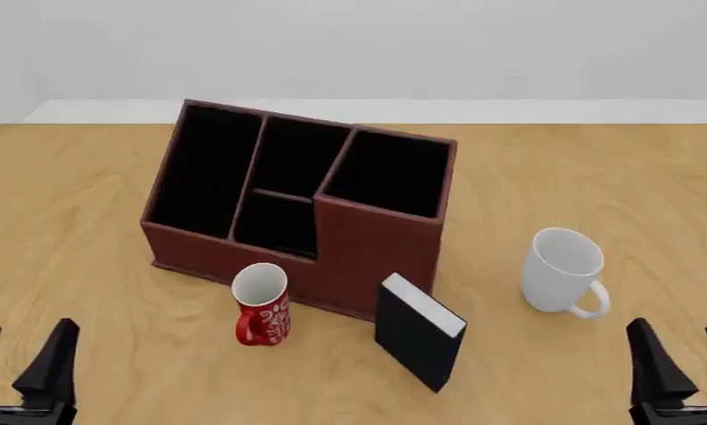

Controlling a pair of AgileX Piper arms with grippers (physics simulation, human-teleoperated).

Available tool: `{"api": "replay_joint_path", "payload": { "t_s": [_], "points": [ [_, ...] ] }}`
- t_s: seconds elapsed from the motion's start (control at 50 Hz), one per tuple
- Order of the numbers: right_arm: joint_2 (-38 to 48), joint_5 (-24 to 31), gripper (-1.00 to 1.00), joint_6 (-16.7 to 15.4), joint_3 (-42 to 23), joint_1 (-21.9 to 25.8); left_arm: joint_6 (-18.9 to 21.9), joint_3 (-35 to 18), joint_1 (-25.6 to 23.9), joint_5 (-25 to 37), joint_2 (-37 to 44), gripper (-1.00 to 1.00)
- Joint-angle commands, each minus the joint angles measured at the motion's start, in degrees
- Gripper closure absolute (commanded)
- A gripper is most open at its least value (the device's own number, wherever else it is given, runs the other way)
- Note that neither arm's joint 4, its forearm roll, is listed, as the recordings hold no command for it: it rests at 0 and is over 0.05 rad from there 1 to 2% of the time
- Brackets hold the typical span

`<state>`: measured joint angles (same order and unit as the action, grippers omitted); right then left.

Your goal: Pick up the book and place it in the right compartment of the caddy.

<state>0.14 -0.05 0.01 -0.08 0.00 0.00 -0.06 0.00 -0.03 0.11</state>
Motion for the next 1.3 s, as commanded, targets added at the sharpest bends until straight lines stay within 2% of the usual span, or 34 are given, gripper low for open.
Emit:
{"api": "replay_joint_path", "payload": {
  "t_s": [0.02, 0.24, 0.32, 0.36, 0.4, 0.6, 0.68, 0.7, 0.9, 0.96, 1.06, 1.14, 1.22, 1.3],
  "points": [
    [1.12, -0.85, -1.0, 0.09, -0.16, 0.11, 0.01, -0.18, 0.0, -0.08, 0.32, -1.0],
    [6.46, -3.6, -1.0, -1.76, -0.93, 0.38, 0.01, -0.18, 0.02, -0.08, 0.32, -1.0],
    [8.64, -2.47, -1.0, -2.23, -3.2, 0.06, 0.02, -0.18, 0.01, -0.08, 0.31, -1.0],
    [8.47, -0.54, -1.0, -1.61, -4.75, 1.53, 0.03, -0.18, 0.01, -0.08, 0.33, -1.0],
    [10.39, 0.41, -1.0, -3.6, -6.28, 2.98, -0.01, -0.18, 0.0, -0.08, 0.33, -1.0],
    [13.95, 7.03, -1.0, -2.33, -12.76, 9.18, 0.0, -0.18, 0.01, -0.08, 0.33, -1.0],
    [16.1, 10.34, -1.0, -3.63, -16.67, 11.13, 0.01, -0.18, 0.01, -0.08, 0.32, -1.0],
    [17.3, 11.06, -1.0, -5.09, -17.52, 11.8, 0.01, -0.18, 0.0, -0.08, 0.33, -1.0],
    [21.18, 17.95, -1.0, -5.91, -23.4, 19.34, -0.01, -0.18, 0.0, -0.08, 0.33, -1.0],
    [22.5, 19.2, -1.0, -6.32, -25.01, 20.74, 0.03, -0.18, 0.0, -0.08, 0.32, -1.0],
    [25.09, 20.66, -1.0, -5.09, -27.42, 22.5, 0.01, -0.18, 0.01, -0.08, 0.32, -1.0],
    [28.93, 21.32, -1.0, -4.78, -28.86, 26.56, 0.02, -0.18, 0.01, -0.08, 0.33, -1.0],
    [32.65, 21.95, -1.0, -5.62, -30.61, 27.83, 0.01, -0.18, 0.01, -0.08, 0.32, -1.0],
    [34.09, 22.21, -1.0, -5.59, -31.61, 27.1, 0.0, -0.18, 0.02, -0.08, 0.32, -1.0]
  ]
}}
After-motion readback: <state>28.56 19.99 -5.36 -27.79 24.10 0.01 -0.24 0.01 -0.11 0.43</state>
